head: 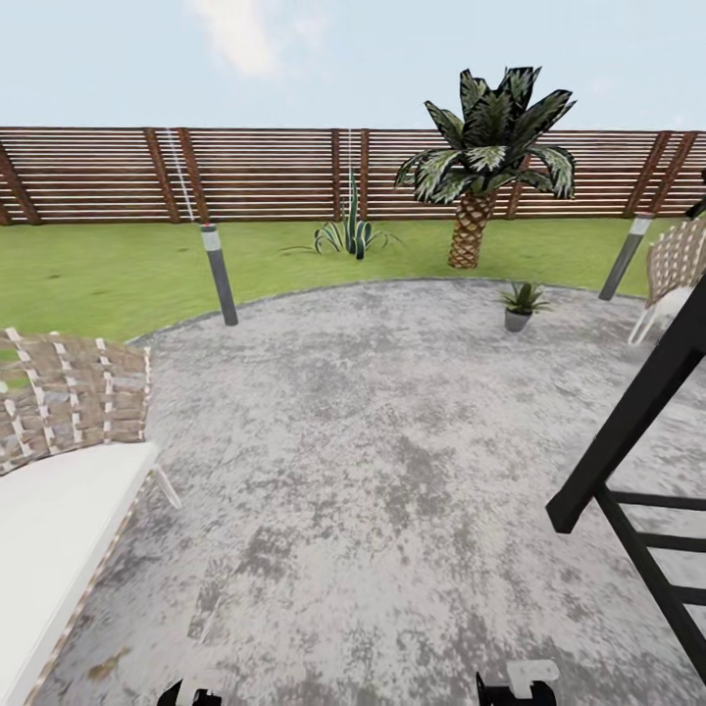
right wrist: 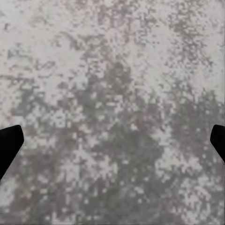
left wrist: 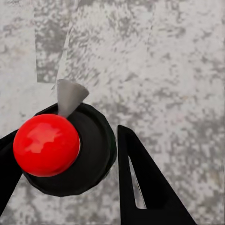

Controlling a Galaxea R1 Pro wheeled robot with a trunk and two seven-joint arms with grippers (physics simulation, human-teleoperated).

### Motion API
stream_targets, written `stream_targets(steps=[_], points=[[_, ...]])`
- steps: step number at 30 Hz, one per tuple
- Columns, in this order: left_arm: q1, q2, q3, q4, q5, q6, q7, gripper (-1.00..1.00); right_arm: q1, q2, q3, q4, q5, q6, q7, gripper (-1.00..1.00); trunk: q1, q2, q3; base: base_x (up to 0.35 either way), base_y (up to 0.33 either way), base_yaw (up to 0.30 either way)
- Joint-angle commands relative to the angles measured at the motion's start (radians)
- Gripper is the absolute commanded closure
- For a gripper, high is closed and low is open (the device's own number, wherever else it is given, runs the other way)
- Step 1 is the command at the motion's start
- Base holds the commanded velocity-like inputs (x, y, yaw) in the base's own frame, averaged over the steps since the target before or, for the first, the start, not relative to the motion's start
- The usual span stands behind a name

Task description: Pick up the pesticide atomizer in the garden and spray insectifuge to fully cover both potted plants in the garden.

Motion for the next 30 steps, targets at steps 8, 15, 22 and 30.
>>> stream_targets(steps=[8,15,22,30], points=[[-0.001,0.000,0.007,0.001,-0.011,-0.004,0.003,1.00,0.000,-0.001,0.009,0.000,-0.010,-0.003,-0.001,-1.00,0.000,0.000,-0.001,0.337,0.000,0.000],[-0.001,0.000,0.007,0.001,-0.010,-0.004,0.003,1.00,0.000,-0.002,0.009,0.000,-0.010,-0.003,-0.001,-1.00,0.000,0.000,-0.001,0.337,0.000,0.000],[-0.001,0.000,0.007,0.001,-0.010,-0.004,0.003,1.00,0.000,-0.001,0.009,0.000,-0.010,-0.003,-0.001,-1.00,0.000,0.000,-0.001,0.338,0.000,0.000],[-0.001,0.001,0.007,0.001,-0.010,-0.004,0.003,1.00,0.000,-0.001,0.009,0.000,-0.010,-0.003,-0.001,-1.00,0.000,0.000,-0.001,0.338,0.000,0.000]])
